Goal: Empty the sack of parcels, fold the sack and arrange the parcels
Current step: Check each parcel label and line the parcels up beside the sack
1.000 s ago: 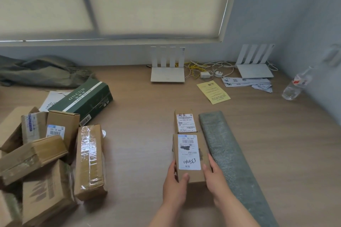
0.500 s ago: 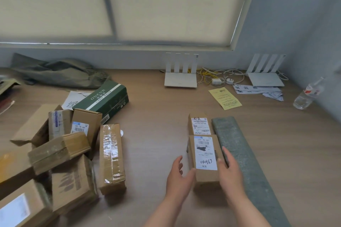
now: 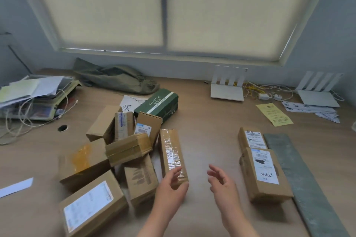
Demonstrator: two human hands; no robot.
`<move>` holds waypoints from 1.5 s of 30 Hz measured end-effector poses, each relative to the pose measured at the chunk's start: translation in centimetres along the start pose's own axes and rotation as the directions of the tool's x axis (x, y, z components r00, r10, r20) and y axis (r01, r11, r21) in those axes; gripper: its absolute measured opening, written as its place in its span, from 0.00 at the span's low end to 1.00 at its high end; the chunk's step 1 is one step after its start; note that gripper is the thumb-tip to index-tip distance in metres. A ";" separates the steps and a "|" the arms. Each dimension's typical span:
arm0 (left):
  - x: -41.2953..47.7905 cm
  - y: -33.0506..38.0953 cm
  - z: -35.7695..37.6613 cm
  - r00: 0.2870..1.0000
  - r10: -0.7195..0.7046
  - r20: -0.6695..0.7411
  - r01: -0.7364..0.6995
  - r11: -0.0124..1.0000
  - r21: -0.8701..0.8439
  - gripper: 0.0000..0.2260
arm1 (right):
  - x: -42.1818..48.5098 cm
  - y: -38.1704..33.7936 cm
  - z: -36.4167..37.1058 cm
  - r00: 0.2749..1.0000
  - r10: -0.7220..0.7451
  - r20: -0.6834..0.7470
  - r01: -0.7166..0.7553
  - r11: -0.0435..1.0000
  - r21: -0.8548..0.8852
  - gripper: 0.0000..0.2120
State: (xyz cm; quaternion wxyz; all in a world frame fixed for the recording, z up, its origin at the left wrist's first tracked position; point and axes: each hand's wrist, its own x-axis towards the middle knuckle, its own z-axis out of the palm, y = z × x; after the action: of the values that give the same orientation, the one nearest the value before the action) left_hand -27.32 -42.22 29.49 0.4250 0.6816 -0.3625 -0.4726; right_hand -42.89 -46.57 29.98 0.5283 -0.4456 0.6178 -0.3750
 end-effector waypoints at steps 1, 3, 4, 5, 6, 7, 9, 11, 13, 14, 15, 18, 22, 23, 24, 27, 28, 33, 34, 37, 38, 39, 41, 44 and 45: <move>-0.1 -0.4 -1.8 1.000 -0.002 -0.026 0.001 1.000 -0.008 0.18 | -0.5 -0.3 1.7 1.000 0.007 0.022 -0.007 1.000 -0.003 0.17; -0.5 -1.3 -5.3 0.997 -0.007 -0.073 0.007 1.000 -0.010 0.18 | -1.7 -0.8 5.1 0.996 0.029 0.084 -0.029 1.000 -0.004 0.16; -0.7 -1.6 -7.0 0.995 -0.015 -0.096 0.015 1.000 -0.001 0.19 | -2.2 -1.0 6.9 0.992 0.041 0.115 -0.041 0.999 -0.004 0.16; -0.9 -2.1 -8.7 0.993 -0.025 -0.119 0.026 1.000 0.008 0.19 | -2.8 -1.1 8.6 0.988 0.060 0.143 -0.058 0.998 -0.015 0.17; -1.0 -2.6 -10.4 0.989 -0.039 -0.145 0.041 0.999 0.008 0.19 | -3.4 -1.2 10.2 0.982 0.078 0.171 -0.075 0.997 -0.025 0.17; -1.2 -3.1 -12.0 0.984 -0.048 -0.174 0.050 0.999 0.007 0.18 | -4.0 -1.3 11.8 0.975 0.093 0.202 -0.087 0.996 -0.036 0.16; -1.4 -4.1 -15.2 0.969 -0.067 -0.236 0.071 0.997 0.008 0.17 | -5.1 -1.6 14.9 0.960 0.113 0.257 -0.097 0.993 -0.071 0.16; -1.4 -5.1 -18.4 0.956 -0.079 -0.281 0.083 0.997 0.005 0.17 | -6.1 -1.7 17.8 0.950 0.124 0.288 -0.092 0.988 -0.122 0.15; -1.4 -6.2 -21.5 0.947 -0.085 -0.309 0.088 0.996 -0.003 0.17 | -6.8 -1.5 20.3 0.950 0.129 0.283 -0.079 0.980 -0.180 0.16; -1.4 -6.9 -22.9 0.941 -0.091 -0.326 0.094 0.996 -0.006 0.17 | -7.1 -1.4 21.4 0.950 0.130 0.283 -0.072 0.976 -0.206 0.17; -1.5 -7.5 -24.2 0.933 -0.100 -0.345 0.104 0.995 -0.008 0.18 | -7.4 -1.4 22.5 0.950 0.131 0.284 -0.067 0.972 -0.226 0.17; -1.7 -9.2 -27.4 0.911 -0.151 -0.384 0.154 0.988 -0.024 0.20 | -8.0 -1.3 25.0 0.943 0.157 0.293 -0.070 0.955 -0.287 0.18; -2.2 -11.4 -29.8 0.873 -0.256 -0.416 0.250 0.966 -0.071 0.24 | -7.9 -0.5 27.2 0.932 0.182 0.312 -0.059 0.929 -0.366 0.23; -2.3 -11.9 -30.1 0.861 -0.270 -0.432 0.268 0.961 -0.066 0.25 | -8.0 -0.2 27.6 0.932 0.183 0.312 -0.050 0.920 -0.389 0.24; -2.6 -12.4 -30.2 0.851 -0.281 -0.443 0.283 0.957 -0.064 0.26 | -8.1 0.0 27.9 0.932 0.186 0.310 -0.045 0.910 -0.412 0.25; -3.1 -13.8 -30.0 0.849 -0.324 -0.417 0.302 0.946 -0.118 0.29 | -8.4 0.4 28.6 0.937 0.187 0.294 -0.033 0.889 -0.457 0.26; -3.2 -14.3 -29.8 0.854 -0.338 -0.395 0.314 0.941 -0.127 0.29 | -8.5 0.5 28.8 0.939 0.191 0.286 -0.038 0.884 -0.466 0.26; -3.4 -14.9 -29.3 0.872 -0.342 -0.350 0.331 0.939 -0.093 0.27 | -9.5 1.3 29.2 0.941 0.219 0.259 -0.068 0.871 -0.487 0.25; -3.4 -14.8 -29.3 0.875 -0.334 -0.350 0.323 0.942 -0.090 0.28 | -9.8 1.5 29.2 0.939 0.223 0.262 -0.073 0.873 -0.482 0.25; -3.4 -14.7 -29.7 0.886 -0.311 -0.343 0.289 0.950 -0.115 0.28 | -10.5 1.7 29.1 0.938 0.240 0.251 -0.106 0.886 -0.452 0.28; -3.4 -14.8 -29.8 0.889 -0.310 -0.337 0.278 0.950 -0.139 0.28 | -10.6 1.7 29.2 0.940 0.239 0.245 -0.112 0.890 -0.441 0.29; -3.5 -14.7 -29.8 0.892 -0.306 -0.333 0.265 0.950 -0.163 0.27 | -10.6 1.5 29.2 0.942 0.235 0.240 -0.113 0.894 -0.433 0.30; -3.7 -14.4 -29.7 0.900 -0.279 -0.336 0.224 0.955 -0.195 0.28 | -10.8 0.9 29.1 0.942 0.229 0.246 -0.114 0.905 -0.409 0.30; -4.3 -13.5 -29.2 0.885 -0.257 -0.387 0.156 0.949 -0.273 0.30 | -11.0 -0.4 28.3 0.932 0.196 0.305 -0.077 0.929 -0.363 0.27; -4.5 -13.2 -29.0 0.875 -0.257 -0.410 0.129 0.940 -0.315 0.28 | -11.1 -0.8 27.9 0.931 0.172 0.322 -0.057 0.940 -0.337 0.25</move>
State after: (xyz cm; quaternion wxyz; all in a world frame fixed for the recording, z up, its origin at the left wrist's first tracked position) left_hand 0.27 -26.37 24.39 0.5380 0.7380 -0.1150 -0.3908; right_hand -14.77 -36.16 29.81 0.5704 -0.5474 0.5930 -0.1530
